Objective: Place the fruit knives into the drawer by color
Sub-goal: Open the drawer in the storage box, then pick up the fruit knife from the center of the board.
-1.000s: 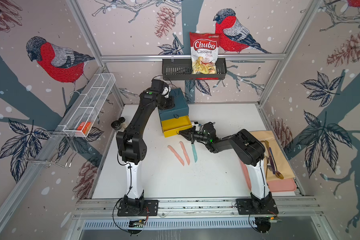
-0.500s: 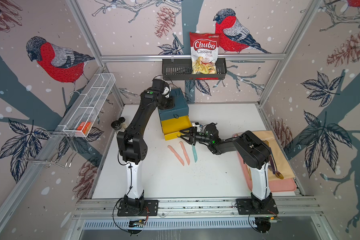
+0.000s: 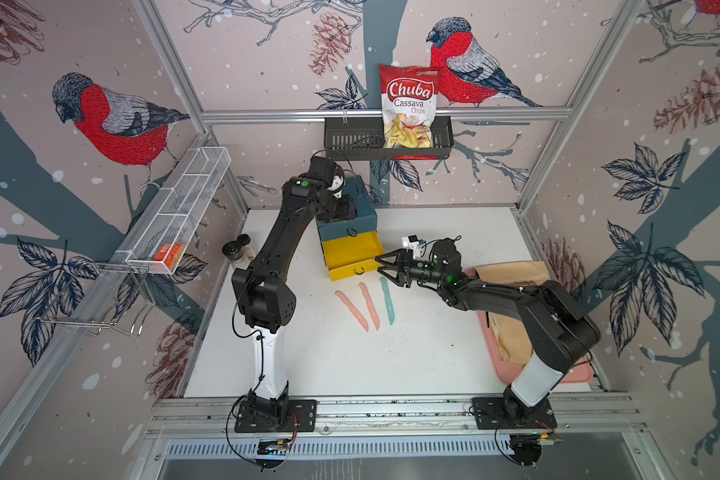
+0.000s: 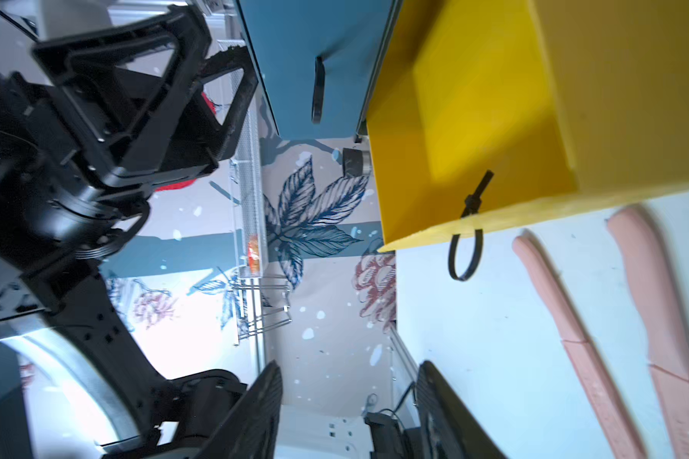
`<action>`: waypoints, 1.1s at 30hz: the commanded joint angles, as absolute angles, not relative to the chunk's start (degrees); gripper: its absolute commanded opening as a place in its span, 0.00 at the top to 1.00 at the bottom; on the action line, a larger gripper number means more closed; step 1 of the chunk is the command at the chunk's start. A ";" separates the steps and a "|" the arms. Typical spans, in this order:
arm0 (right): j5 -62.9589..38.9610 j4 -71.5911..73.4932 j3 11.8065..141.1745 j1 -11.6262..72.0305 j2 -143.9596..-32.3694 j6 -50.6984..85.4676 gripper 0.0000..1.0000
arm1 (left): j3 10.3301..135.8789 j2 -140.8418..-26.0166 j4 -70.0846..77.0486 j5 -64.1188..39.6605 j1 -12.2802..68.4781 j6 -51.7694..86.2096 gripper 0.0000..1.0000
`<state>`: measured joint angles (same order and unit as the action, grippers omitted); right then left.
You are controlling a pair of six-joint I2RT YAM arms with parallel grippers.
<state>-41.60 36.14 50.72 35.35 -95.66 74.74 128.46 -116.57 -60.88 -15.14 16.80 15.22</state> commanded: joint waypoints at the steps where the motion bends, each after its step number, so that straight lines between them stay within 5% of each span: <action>1: -36.46 9.54 53.64 35.58 -92.78 55.86 0.44 | 126.10 -113.48 -62.78 -14.92 17.71 15.42 0.34; 6: -23.89 -10.60 59.46 37.18 -92.14 43.03 0.43 | 112.43 -103.85 -54.94 -16.74 18.72 16.60 0.18; 14: -7.59 -23.33 68.75 41.59 -99.11 34.63 0.43 | 86.28 -86.85 -39.31 -22.78 18.72 20.76 0.04; 23: -0.09 -27.74 74.19 45.25 -107.73 32.26 0.48 | 69.96 -73.37 -30.34 -25.86 18.72 24.31 0.03; 33: 1.85 -26.08 76.89 46.54 -113.53 30.80 0.58 | 69.72 -72.77 -30.33 -25.80 18.63 24.48 0.03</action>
<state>-0.03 -25.91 76.03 46.11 -112.49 32.12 69.14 -72.53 -32.29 -24.62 18.68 24.10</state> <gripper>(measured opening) 0.431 0.965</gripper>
